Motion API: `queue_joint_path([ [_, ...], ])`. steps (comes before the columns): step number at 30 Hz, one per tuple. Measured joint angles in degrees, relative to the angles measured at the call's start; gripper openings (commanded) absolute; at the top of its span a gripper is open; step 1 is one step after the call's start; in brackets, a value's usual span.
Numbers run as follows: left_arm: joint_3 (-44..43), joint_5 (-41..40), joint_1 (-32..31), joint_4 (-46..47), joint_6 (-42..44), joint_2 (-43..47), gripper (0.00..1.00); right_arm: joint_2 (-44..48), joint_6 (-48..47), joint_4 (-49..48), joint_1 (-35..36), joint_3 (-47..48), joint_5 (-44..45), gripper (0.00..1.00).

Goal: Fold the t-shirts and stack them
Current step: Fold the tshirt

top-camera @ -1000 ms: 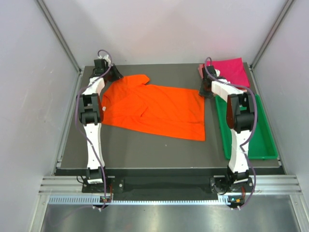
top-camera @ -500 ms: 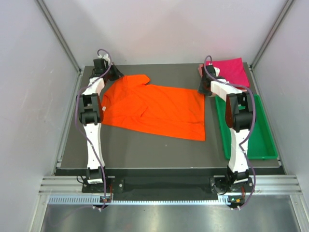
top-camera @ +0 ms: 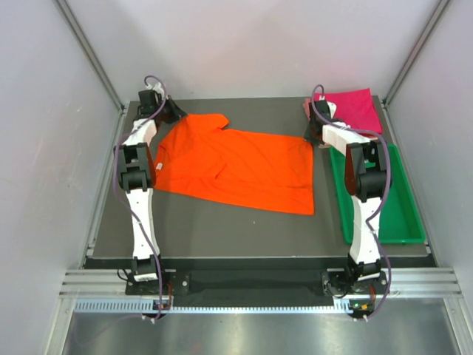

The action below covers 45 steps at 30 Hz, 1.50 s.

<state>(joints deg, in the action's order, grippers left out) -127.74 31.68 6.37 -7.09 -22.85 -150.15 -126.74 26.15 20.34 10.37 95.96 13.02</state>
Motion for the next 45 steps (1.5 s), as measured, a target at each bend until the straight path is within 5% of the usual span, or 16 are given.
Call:
queue_joint_path([
  [23, 18.1, 4.1, 4.0, 1.2, 0.5, 15.9, 0.0, 17.3, -4.8, -16.4, 0.1, -22.9, -2.5, 0.0],
  [45, 46.4, -1.8, 6.6, 3.9, 0.5, 37.2, 0.0, 32.9, -4.5, -25.6, 1.8, -44.4, -4.4, 0.0],
])
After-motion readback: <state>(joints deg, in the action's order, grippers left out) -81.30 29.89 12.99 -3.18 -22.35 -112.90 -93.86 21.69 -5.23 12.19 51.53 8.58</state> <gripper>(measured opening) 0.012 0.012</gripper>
